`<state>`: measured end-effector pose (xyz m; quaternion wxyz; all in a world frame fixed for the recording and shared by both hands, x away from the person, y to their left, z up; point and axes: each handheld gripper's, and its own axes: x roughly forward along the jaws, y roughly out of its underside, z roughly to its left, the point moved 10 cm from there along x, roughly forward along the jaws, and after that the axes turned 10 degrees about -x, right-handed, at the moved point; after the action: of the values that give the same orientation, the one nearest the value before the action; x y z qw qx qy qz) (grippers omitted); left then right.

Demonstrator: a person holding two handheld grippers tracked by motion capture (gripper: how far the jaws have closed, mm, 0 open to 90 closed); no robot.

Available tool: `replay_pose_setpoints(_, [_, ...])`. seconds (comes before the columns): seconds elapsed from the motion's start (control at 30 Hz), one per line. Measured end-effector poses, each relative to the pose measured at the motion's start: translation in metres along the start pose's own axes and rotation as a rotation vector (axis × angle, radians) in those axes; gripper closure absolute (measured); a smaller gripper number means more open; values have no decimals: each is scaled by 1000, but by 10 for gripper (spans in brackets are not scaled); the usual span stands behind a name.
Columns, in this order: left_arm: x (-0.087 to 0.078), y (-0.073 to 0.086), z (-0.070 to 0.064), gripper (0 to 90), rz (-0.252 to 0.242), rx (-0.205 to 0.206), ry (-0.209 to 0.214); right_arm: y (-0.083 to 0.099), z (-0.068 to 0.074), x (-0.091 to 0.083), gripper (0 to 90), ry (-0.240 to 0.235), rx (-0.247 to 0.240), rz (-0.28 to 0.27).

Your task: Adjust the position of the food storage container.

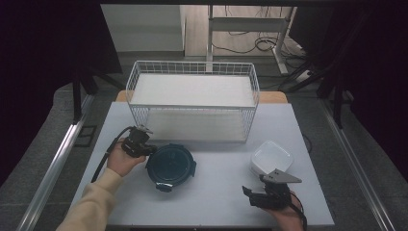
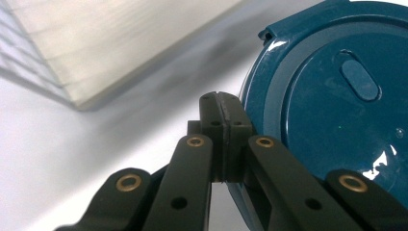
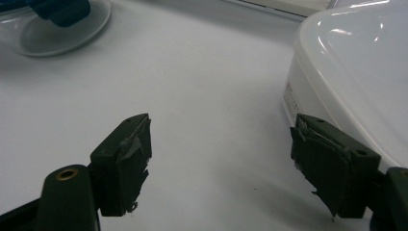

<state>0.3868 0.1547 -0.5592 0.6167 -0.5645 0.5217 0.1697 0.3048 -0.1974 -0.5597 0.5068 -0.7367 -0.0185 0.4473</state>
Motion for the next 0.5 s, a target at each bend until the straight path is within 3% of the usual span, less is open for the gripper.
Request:
replay_pose_setpoints(0.2, [2,2,-19,900,-1,20,27,-1,1,-1,218,-5,0,-8])
replay_pose_setpoints(0.5, [4,6,-38,900,-8,15,57,0,1,0,218,-4,-1,-4])
